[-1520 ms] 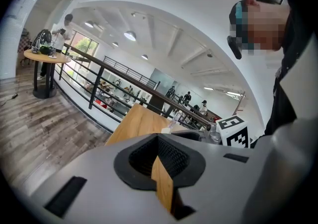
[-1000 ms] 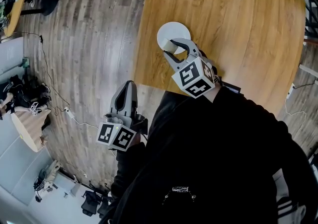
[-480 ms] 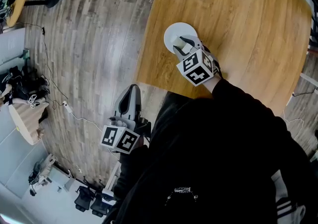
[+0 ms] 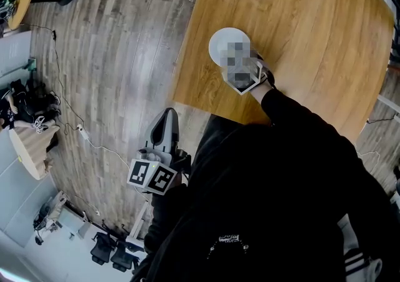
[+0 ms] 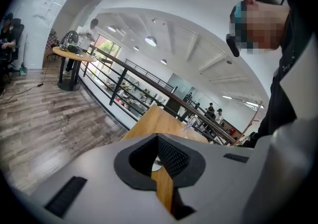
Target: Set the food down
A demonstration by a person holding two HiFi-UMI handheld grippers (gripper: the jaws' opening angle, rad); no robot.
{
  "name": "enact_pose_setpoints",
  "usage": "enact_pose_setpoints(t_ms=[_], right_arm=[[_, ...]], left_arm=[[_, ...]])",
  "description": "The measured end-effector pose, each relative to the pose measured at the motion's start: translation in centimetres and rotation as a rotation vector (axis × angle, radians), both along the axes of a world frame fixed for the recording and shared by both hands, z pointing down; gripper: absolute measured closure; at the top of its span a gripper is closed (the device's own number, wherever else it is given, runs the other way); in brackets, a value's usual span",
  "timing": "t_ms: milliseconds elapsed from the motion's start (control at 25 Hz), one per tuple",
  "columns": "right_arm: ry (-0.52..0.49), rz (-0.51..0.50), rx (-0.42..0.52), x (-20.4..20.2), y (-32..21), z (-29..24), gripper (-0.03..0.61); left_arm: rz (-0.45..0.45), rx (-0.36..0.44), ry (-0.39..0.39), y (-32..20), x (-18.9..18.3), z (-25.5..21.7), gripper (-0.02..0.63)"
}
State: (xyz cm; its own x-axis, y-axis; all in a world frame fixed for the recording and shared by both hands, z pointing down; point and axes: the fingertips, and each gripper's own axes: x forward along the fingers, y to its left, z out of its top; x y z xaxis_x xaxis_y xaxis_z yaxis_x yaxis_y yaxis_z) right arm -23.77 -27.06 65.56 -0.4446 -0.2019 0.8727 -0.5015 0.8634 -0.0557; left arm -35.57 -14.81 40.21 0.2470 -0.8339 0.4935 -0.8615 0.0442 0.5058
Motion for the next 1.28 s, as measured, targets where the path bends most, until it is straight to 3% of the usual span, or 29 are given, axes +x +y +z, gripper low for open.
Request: enact_pose_setpoints(t_ms=[440, 800, 1080, 1280], right_arm=[[0.064, -0.028, -0.031, -0.4, -0.1, 3.4, 0.405], [0.078, -0.050, -0.025, -0.3, 0.8, 3.2, 0.392], [0.033, -0.015, -0.013, -0.7, -0.2, 2.5, 0.365], [-0.027, 0.034, 0.028, -0.2, -1.0, -0.9, 0.365]], left_arm=[[-0.018, -0.004, 0.002, -0.2, -0.8, 1.0, 0.617], [-0.014, 0.007, 0.001, 0.6, -0.4, 0.4, 0.617], [0.015, 0.021, -0.007, -0.3, -0.2, 0.8, 0.617], [0.059, 0.042, -0.010, -1.0, 0.6, 0.3, 0.617]])
